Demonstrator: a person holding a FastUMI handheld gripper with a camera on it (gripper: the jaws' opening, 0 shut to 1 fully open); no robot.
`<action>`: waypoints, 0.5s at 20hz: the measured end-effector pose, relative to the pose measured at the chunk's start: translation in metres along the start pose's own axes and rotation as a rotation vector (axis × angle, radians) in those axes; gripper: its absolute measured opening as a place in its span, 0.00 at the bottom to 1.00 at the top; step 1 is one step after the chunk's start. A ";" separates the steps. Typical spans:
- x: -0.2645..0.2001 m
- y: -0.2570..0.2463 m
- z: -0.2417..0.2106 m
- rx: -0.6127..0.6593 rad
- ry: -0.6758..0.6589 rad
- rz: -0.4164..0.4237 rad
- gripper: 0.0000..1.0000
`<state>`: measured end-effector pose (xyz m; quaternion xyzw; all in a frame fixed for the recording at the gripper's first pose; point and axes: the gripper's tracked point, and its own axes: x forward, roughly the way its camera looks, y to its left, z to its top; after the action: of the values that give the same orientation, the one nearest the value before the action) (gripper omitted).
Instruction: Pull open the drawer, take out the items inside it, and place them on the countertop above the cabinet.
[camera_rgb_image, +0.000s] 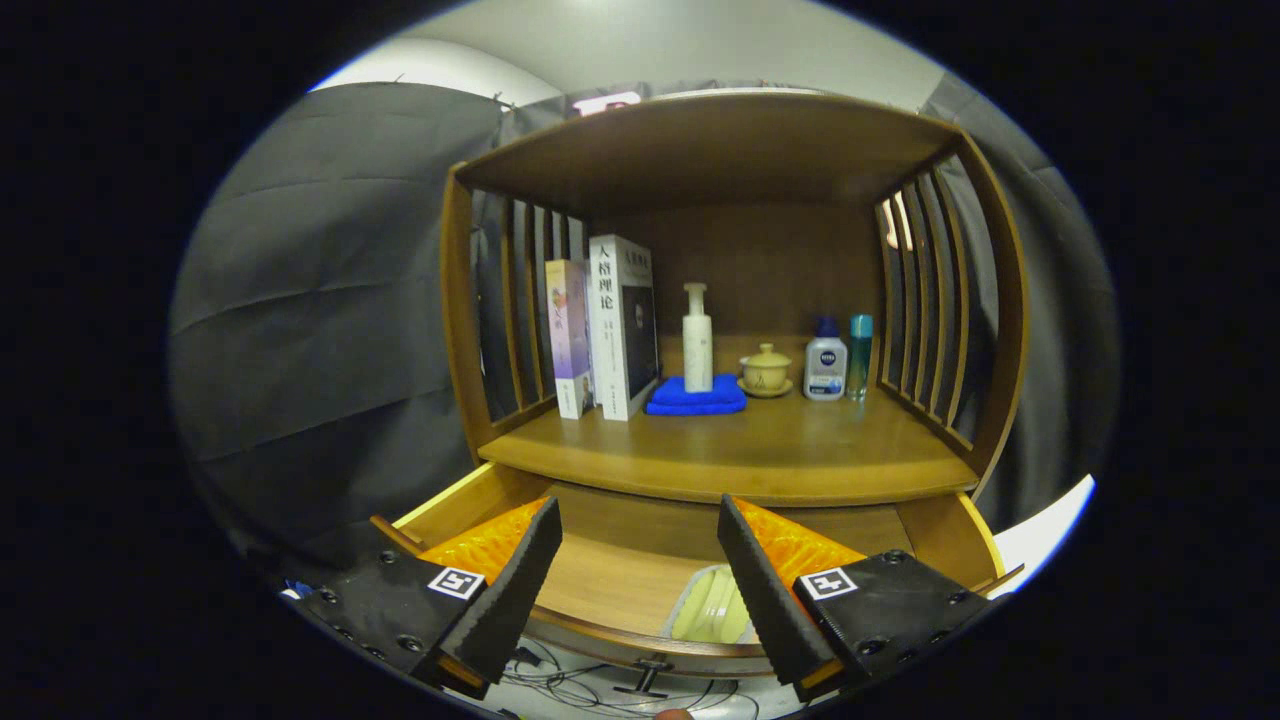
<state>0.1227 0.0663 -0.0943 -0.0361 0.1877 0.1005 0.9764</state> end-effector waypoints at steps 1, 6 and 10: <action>0.007 -0.004 -0.004 0.014 0.029 -0.006 0.98; 0.037 -0.017 -0.043 0.062 0.225 -0.015 0.99; 0.047 -0.034 -0.068 0.035 0.354 -0.050 0.99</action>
<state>0.1478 0.0346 -0.1741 -0.0411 0.3576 0.0649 0.9307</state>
